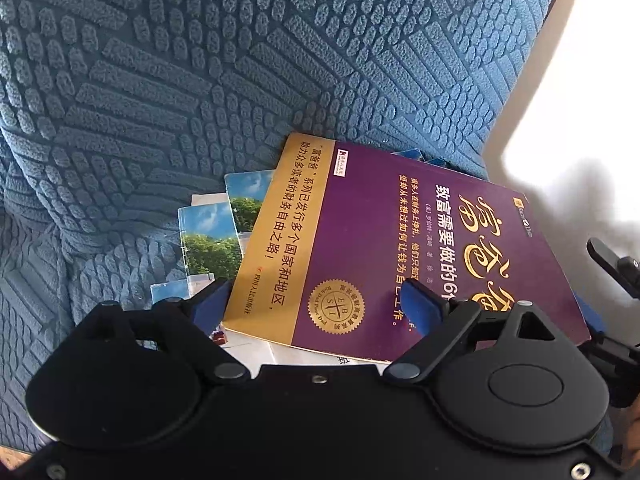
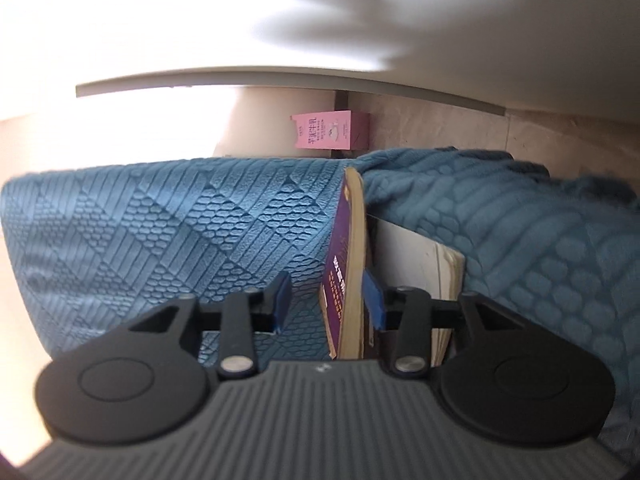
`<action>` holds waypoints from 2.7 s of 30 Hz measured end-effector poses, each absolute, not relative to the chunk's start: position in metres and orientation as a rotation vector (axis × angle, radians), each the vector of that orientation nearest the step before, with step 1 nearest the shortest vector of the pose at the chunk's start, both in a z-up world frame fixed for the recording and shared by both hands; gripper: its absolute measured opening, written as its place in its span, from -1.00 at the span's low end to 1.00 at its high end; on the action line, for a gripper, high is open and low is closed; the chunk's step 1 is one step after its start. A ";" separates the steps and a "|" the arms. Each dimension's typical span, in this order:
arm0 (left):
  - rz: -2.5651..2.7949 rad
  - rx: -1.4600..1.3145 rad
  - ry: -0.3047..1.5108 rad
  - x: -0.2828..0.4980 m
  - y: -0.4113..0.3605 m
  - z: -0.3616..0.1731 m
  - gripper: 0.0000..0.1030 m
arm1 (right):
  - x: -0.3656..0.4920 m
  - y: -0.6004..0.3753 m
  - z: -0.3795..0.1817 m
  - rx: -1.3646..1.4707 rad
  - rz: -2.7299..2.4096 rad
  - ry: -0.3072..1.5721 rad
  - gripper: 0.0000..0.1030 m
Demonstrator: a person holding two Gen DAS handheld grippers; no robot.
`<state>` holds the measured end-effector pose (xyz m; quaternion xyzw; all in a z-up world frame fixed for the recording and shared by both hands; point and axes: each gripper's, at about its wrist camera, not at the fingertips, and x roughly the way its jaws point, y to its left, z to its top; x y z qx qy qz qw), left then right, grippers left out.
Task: Organize objects
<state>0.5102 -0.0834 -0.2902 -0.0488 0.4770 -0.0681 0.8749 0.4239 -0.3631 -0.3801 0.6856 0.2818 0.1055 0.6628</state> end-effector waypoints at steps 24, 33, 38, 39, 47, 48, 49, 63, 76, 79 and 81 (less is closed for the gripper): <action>-0.178 -0.114 1.008 0.505 -0.083 -0.287 0.61 | 0.441 -0.321 -0.373 1.313 0.208 0.801 -0.52; -0.177 -0.217 0.999 0.504 -0.073 -0.278 0.46 | 0.448 -0.317 -0.370 1.315 0.221 0.701 -0.52; -0.181 -0.209 1.004 0.501 -0.072 -0.273 0.36 | 0.462 -0.309 -0.369 1.288 0.186 0.708 -0.52; -0.182 -0.207 1.009 0.500 -0.072 -0.273 0.36 | 0.466 -0.305 -0.369 1.276 0.176 0.714 -0.52; -0.233 -0.359 1.064 0.492 -0.055 -0.274 0.45 | 0.460 -0.308 -0.350 1.170 0.159 0.652 -0.70; -0.237 -0.411 1.103 0.494 -0.051 -0.277 0.44 | 0.458 -0.309 -0.349 1.175 0.159 0.642 -0.71; -0.245 -0.452 1.124 0.493 -0.047 -0.278 0.44 | 0.457 -0.311 -0.348 1.177 0.163 0.632 -0.72; -0.341 -1.090 1.266 0.507 -0.016 -0.323 0.55 | 0.449 -0.321 -0.344 1.270 0.169 0.619 -0.74; -0.358 -1.188 1.274 0.508 -0.007 -0.335 -0.05 | 0.433 -0.328 -0.331 1.218 0.193 0.634 -0.75; -0.367 -1.204 1.263 0.503 -0.009 -0.336 -0.24 | 0.430 -0.330 -0.333 1.215 0.171 0.651 -0.75; -0.365 -1.194 1.248 0.500 -0.008 -0.333 -0.29 | 0.429 -0.329 -0.334 1.211 0.165 0.662 -0.74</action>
